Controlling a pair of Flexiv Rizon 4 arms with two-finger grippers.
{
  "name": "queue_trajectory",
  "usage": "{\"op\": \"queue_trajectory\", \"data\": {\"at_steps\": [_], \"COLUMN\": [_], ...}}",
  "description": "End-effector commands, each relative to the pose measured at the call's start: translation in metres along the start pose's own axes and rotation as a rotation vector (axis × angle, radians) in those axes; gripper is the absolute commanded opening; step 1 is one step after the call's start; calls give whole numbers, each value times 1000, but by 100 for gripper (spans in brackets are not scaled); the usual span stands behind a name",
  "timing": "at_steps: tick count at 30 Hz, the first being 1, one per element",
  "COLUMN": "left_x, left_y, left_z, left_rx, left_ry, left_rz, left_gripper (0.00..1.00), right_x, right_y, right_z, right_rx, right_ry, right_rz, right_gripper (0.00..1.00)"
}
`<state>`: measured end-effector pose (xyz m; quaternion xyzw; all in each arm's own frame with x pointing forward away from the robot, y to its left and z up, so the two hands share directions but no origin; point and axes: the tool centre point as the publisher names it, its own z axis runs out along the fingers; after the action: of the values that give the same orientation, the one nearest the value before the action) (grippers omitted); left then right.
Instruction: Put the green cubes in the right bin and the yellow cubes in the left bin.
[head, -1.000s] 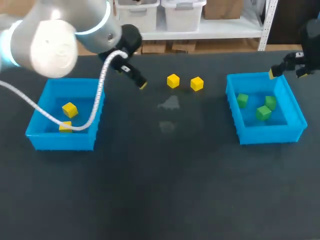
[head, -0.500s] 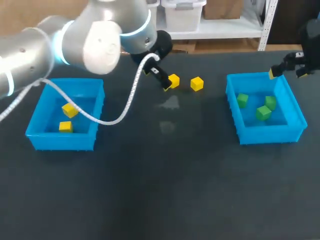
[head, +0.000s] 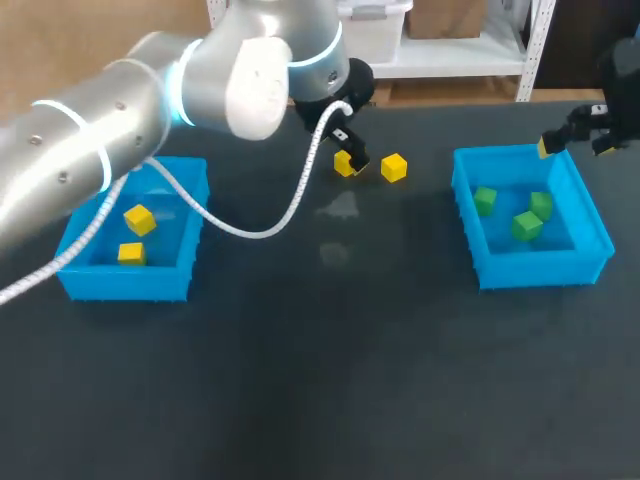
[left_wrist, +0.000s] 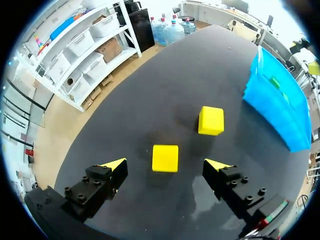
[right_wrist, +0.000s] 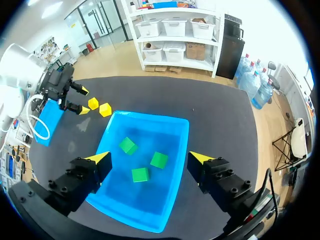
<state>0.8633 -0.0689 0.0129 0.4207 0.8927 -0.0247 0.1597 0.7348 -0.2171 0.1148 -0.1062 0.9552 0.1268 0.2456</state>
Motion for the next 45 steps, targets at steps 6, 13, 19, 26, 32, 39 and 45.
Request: {"op": "queue_trajectory", "data": {"at_steps": [6, 13, 19, 26, 32, 39, 45], "left_x": [-9, 8, 23, 40, 59, 96, 142], "left_y": [0, 1, 3, 12, 24, 43, 64], "left_z": [26, 35, 32, 2, -46, -101, -137], "left_rx": [-3, -41, -41, -42, -56, -88, -108], "left_ry": [131, 138, 109, 65, 0, -32, -45], "left_rz": [8, -6, -58, -102, -121, -168, -254], "left_gripper": [100, 0, 0, 0, 0, 0, 0], "right_x": [1, 1, 1, 1, 1, 1, 1], "right_y": [1, 1, 1, 1, 1, 1, 1], "right_z": [-1, -1, -1, -1, -1, -1, -1], "right_rx": [4, 4, 4, 4, 4, 4, 4], "right_ry": [-3, -3, -3, -3, -3, -3, -3], "right_rz": [1, 1, 1, 1, 1, 1, 1], "right_gripper": [100, 100, 100, 100, 100, 100, 100]}}
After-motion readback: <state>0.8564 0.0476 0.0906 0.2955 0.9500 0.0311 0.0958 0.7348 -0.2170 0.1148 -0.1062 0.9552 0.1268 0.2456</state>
